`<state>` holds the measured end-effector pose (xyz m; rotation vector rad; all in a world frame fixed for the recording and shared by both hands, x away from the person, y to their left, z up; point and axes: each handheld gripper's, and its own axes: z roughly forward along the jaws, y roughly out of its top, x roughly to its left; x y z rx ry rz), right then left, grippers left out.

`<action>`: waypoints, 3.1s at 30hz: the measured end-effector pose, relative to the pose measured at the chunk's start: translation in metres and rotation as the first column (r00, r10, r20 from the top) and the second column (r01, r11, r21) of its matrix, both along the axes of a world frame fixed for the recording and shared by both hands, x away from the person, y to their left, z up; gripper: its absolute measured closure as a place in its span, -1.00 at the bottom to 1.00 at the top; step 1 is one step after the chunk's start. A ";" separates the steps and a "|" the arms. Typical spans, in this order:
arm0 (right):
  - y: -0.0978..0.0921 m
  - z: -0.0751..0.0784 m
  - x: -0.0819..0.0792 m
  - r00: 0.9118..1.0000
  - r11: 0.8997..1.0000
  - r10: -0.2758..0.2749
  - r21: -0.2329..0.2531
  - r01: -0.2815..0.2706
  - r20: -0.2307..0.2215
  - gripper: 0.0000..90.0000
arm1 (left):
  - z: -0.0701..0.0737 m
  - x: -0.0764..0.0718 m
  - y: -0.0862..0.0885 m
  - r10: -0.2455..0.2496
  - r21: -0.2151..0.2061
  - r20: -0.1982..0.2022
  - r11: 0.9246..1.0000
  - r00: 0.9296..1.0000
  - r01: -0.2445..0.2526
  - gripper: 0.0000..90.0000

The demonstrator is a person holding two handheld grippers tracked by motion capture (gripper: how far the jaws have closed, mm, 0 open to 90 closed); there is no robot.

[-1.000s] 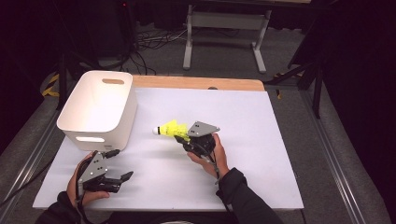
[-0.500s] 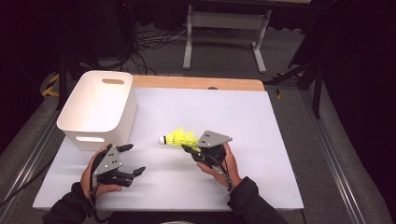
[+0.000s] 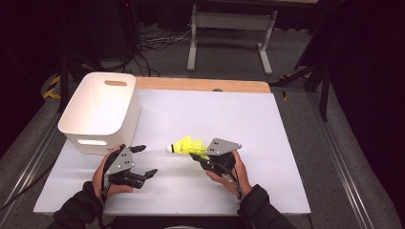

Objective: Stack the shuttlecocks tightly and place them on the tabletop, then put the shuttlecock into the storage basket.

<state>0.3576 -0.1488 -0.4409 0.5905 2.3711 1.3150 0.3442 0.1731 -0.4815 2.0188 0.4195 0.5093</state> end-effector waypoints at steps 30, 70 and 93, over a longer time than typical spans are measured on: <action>-0.008 -0.003 -0.008 0.999 0.999 0.048 -0.014 -0.048 -0.023 0.79 | 0.014 0.012 -0.037 -0.100 0.012 0.002 0.995 0.995 0.100 -0.52; 0.063 0.061 -0.002 0.963 0.858 0.267 -0.451 -0.247 -0.018 0.54 | 0.011 0.040 -0.077 -0.084 0.036 -0.097 0.995 0.992 0.088 0.17; 0.057 0.091 -0.011 0.966 0.927 0.254 -0.294 -0.232 0.039 -0.04 | 0.016 0.036 -0.060 -0.067 -0.138 -0.002 0.988 0.998 0.066 0.21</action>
